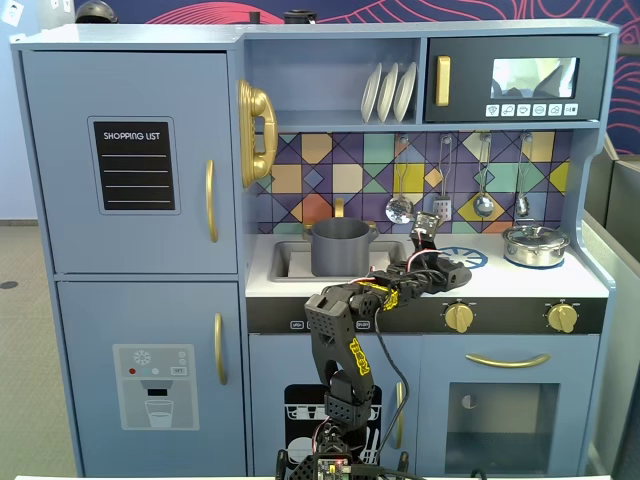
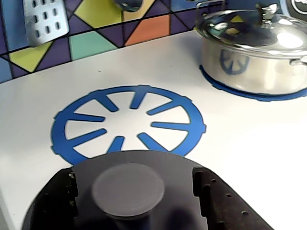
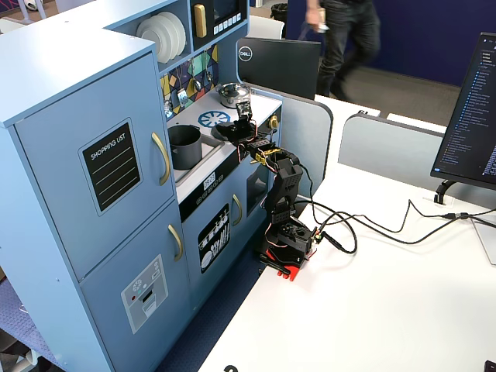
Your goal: Pick up the lid from the counter and put it on the gray recipient
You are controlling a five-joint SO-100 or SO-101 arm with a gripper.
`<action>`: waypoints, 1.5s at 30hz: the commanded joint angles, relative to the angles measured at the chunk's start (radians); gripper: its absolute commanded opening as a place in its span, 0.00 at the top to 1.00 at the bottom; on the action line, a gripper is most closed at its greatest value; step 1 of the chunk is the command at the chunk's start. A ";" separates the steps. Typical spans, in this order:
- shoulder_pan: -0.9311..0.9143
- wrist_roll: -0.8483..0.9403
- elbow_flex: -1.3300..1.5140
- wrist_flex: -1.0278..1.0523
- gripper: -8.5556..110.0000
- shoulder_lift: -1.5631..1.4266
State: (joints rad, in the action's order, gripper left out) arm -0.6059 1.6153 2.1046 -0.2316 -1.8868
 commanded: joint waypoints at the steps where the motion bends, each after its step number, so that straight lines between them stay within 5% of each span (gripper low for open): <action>1: -0.008 -0.006 -0.081 -0.029 0.75 -0.002; 7: -0.005 -0.017 -0.080 -0.026 0.78 0.020; 13: 0.018 -0.017 -0.054 -0.037 0.93 0.023; 28: 0.044 0.021 -0.252 0.011 0.93 0.008; 45: 0.296 -0.038 -0.552 0.387 0.93 -0.172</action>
State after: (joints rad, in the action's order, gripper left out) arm -0.3820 1.5877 1.6337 0.1212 -1.9512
